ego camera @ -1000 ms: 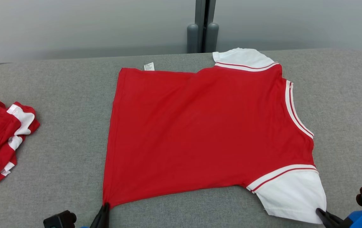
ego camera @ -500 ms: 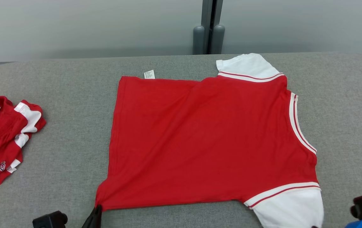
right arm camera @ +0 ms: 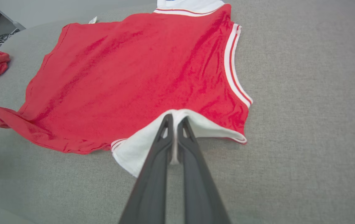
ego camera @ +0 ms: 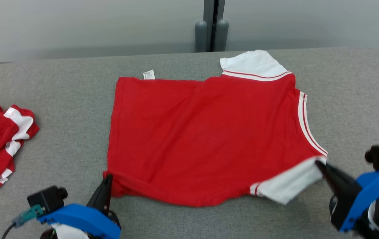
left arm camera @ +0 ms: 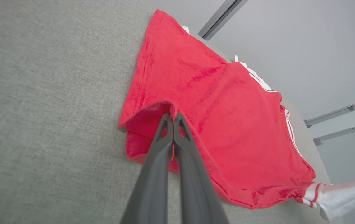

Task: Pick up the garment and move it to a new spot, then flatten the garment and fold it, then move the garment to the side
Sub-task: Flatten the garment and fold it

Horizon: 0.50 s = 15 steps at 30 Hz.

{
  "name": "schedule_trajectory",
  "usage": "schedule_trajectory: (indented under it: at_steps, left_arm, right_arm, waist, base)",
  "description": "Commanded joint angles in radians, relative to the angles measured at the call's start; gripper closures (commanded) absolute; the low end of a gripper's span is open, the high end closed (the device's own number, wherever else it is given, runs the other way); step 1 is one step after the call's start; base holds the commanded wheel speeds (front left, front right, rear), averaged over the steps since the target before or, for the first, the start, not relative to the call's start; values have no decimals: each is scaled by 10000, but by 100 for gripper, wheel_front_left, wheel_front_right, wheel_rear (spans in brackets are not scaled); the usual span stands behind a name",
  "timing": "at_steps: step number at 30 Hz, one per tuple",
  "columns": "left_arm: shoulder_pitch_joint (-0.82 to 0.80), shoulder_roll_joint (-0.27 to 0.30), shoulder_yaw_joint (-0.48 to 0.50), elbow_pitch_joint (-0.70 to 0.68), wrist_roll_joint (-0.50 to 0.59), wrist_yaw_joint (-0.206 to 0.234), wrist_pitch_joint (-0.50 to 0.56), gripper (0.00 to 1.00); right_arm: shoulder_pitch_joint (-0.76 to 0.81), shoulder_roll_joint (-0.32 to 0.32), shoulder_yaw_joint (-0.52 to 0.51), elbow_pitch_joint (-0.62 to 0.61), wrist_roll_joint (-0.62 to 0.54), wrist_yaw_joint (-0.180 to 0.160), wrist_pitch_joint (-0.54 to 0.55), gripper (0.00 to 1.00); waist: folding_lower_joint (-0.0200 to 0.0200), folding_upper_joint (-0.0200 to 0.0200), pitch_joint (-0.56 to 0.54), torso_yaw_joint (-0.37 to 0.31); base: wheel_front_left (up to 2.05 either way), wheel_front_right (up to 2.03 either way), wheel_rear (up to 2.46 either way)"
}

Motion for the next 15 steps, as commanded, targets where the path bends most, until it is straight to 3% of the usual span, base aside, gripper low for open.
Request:
schedule_trajectory:
  at_steps: [1, 15]
  left_arm:
    - [-375, -17, 42, 74, -32, -71, 79, 100]
    - [-2716, -453, -304, 1845, 891, 17, -37, 100]
  right_arm:
    - [-550, -10, 8, 113, -124, 4, -347, 100]
    - [-3236, -13, -44, 2446, -1137, 5, -2139, 100]
  waist:
    - [0, -1, 105, 61]
    - [0, -1, 930, 166]
  base:
    - [0, 0, 0]
    - [0, 0, 0]
